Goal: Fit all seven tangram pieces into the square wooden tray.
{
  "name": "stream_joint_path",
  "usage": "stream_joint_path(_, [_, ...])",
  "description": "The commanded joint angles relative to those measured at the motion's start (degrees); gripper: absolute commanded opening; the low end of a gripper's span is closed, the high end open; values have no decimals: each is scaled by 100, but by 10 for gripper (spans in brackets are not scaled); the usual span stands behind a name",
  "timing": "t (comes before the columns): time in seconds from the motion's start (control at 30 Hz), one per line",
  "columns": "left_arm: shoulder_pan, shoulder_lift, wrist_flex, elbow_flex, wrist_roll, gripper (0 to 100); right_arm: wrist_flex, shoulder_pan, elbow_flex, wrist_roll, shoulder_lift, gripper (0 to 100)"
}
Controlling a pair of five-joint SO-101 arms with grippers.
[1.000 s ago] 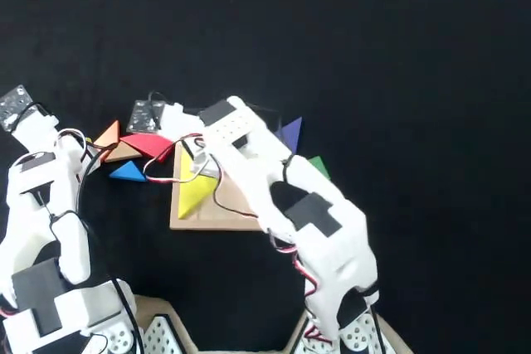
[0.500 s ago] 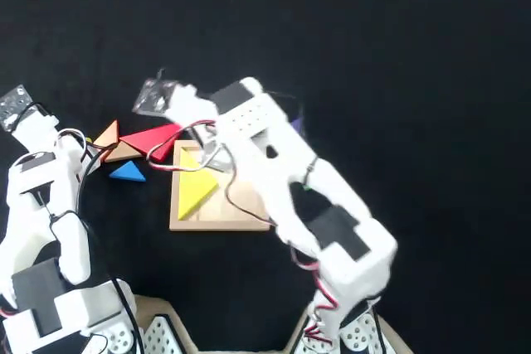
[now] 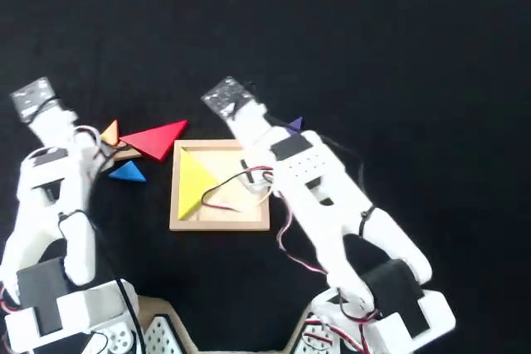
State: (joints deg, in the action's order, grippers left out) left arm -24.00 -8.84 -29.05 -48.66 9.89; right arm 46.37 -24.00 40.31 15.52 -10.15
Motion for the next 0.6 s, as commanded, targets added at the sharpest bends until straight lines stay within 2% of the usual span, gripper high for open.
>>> stream_joint_path(0.0, [752,-88,-703,321,-905,181,-492,677,4,-88,48,11])
stream_joint_path(0.07, [1059,-88,-1134,725,-1969,178,-888,993,22,-290,321,11])
stream_joint_path(0.2, [1402,-26,-1697,1754,-3086,182,-1468,1319,-40,-448,831,11])
stream_joint_path(0.27, [1473,26,-1776,2114,-3745,185,-1407,1336,-180,-466,971,11])
stream_joint_path(0.33, [1684,220,-1793,2211,-4484,238,-1257,1336,-312,-475,1042,11])
stream_joint_path(0.43, [1824,536,-1758,2246,-4993,327,-1204,1354,-365,-475,1086,11])
stream_joint_path(0.57, [1859,993,-2110,2510,-6514,328,-1213,1354,-365,-448,1086,11])
